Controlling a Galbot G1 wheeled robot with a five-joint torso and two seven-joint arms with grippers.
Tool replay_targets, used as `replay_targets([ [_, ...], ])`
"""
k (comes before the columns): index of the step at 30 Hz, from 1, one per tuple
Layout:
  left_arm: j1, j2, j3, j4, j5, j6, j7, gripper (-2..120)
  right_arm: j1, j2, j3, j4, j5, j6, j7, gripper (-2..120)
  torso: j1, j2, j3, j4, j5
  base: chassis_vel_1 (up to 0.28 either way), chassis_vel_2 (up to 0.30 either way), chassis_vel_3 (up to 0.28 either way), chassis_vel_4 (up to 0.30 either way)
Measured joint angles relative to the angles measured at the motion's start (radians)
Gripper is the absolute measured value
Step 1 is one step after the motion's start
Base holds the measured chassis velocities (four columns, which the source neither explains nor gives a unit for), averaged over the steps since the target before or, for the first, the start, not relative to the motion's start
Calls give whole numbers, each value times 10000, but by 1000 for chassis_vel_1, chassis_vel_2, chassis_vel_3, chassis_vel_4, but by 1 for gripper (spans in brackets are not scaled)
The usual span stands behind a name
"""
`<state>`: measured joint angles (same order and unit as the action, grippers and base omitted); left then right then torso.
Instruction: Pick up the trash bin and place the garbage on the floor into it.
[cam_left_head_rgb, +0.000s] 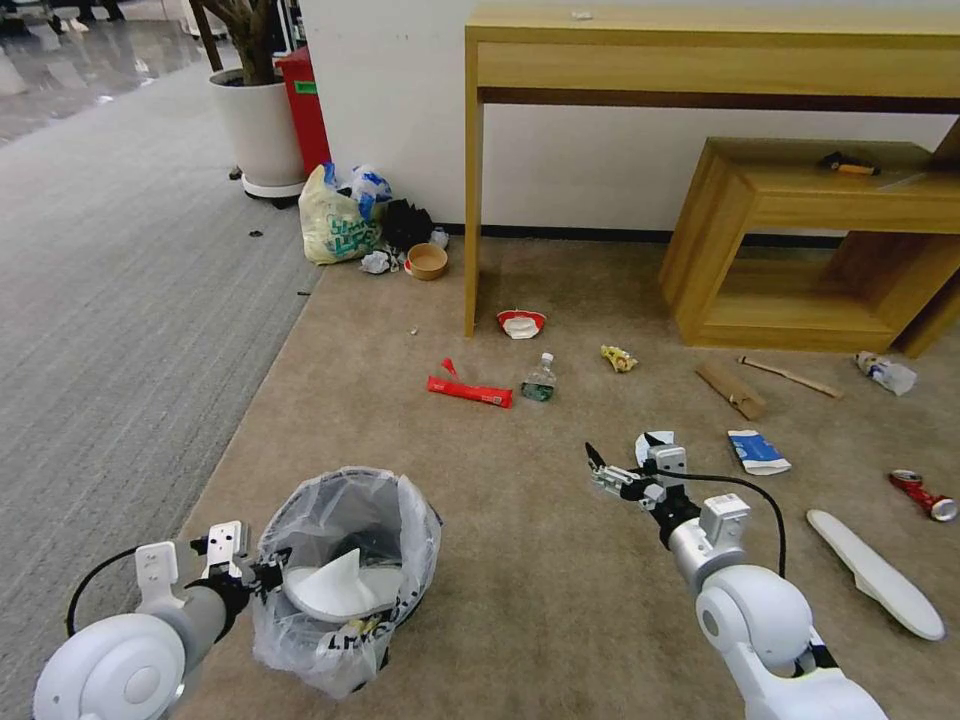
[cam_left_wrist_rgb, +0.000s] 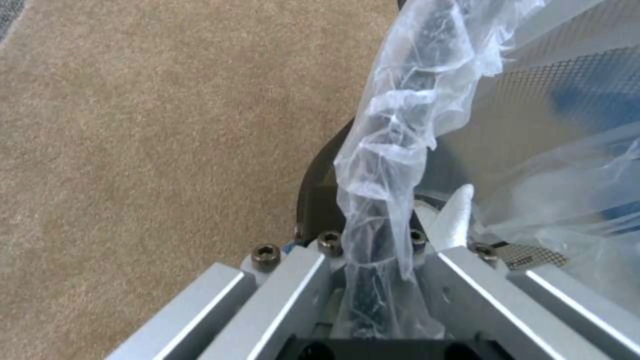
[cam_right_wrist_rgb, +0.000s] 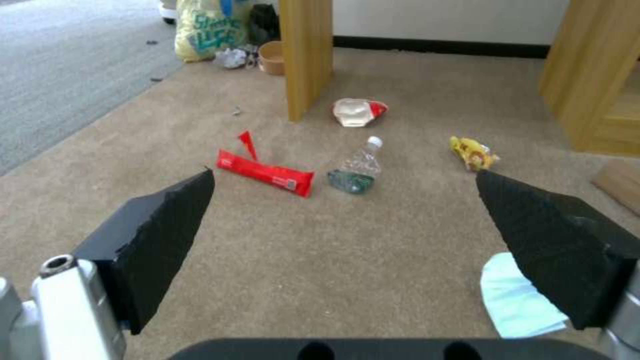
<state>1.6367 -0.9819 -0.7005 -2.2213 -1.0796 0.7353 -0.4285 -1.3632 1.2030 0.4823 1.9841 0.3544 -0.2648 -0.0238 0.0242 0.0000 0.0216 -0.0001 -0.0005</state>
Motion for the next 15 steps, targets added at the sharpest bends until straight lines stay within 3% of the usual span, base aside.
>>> replay_targets([
  [8, 100, -56, 26, -64, 126, 1, 53, 0, -191, 38, 228, 128, 1, 24, -28, 100, 1, 0, 0, 2, -1, -41, -41, 44, 45],
  [15, 117, -58, 104, -169, 147, 0, 61, 0, -311, 1, 375, 199, -2, 0, -104, 100, 0, 0, 0, -2, 4, -194, -179, 180, 174],
])
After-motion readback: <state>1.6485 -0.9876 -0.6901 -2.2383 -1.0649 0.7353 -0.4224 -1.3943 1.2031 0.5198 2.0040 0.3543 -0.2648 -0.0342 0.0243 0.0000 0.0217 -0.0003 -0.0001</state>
